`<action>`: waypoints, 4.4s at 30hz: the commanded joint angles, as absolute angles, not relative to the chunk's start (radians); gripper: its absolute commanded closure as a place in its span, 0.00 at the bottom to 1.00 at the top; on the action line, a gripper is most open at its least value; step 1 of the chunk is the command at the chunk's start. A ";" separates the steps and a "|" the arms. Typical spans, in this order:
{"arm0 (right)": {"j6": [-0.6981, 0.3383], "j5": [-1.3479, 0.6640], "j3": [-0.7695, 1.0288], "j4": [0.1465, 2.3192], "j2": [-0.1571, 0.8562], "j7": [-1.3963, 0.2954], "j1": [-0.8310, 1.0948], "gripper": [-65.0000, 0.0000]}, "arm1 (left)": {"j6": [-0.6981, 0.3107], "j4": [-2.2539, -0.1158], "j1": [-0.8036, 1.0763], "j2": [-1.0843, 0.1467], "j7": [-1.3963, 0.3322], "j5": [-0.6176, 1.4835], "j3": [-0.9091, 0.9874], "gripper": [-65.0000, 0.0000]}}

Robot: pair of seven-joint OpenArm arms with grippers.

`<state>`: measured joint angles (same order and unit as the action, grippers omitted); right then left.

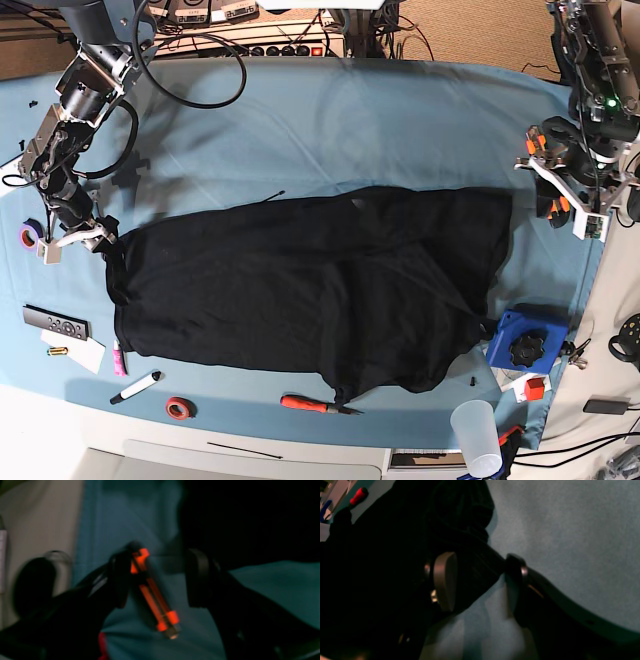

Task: Layout the t-shirt on the table in an organized manner, then fold the t-shirt properly
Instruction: 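Release the shirt and raise both grippers away, then grasp the shirt's hem corners with both grippers, then pull the grasped hem corners apart and away, stretching the shirt flat, then reach the left gripper to the shirt's sleeve edge and grasp it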

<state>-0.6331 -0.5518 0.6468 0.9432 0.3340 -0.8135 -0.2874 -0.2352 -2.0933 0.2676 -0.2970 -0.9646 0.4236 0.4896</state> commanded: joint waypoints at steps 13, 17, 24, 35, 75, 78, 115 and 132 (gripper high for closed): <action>-0.637 -0.549 0.647 0.951 0.329 -0.826 -0.300 0.65 | -0.237 -1.821 0.168 -0.228 -0.830 0.450 0.434 0.47; -0.637 -0.549 0.647 0.951 0.330 -0.826 -0.300 0.65 | -0.239 -1.712 0.088 -0.228 -0.896 0.451 0.427 0.47; -0.637 -0.550 0.647 0.951 0.330 -0.806 -0.300 0.65 | -0.315 -1.688 0.068 -0.227 -0.938 0.570 0.427 0.47; -0.645 -0.550 0.650 0.985 0.330 -0.870 -0.299 1.00 | -0.361 -1.459 0.041 -0.228 -0.904 0.585 0.428 1.00; -0.684 -0.876 0.881 1.382 0.405 -1.193 0.227 1.00 | -0.394 -1.659 0.306 -0.394 -1.290 0.883 0.450 1.00; -0.685 -0.911 0.902 1.418 0.404 -1.206 0.274 1.00 | -0.395 -1.678 0.339 -0.394 -1.294 0.883 0.450 1.00; -0.698 -1.243 1.109 1.602 0.389 -1.396 0.368 0.77 | -0.447 -2.115 0.567 -0.393 -1.237 0.864 0.575 0.64; -0.685 -0.762 0.888 1.600 0.416 -1.151 0.096 0.77 | -0.374 -2.024 0.194 -0.372 -0.800 0.452 0.320 0.72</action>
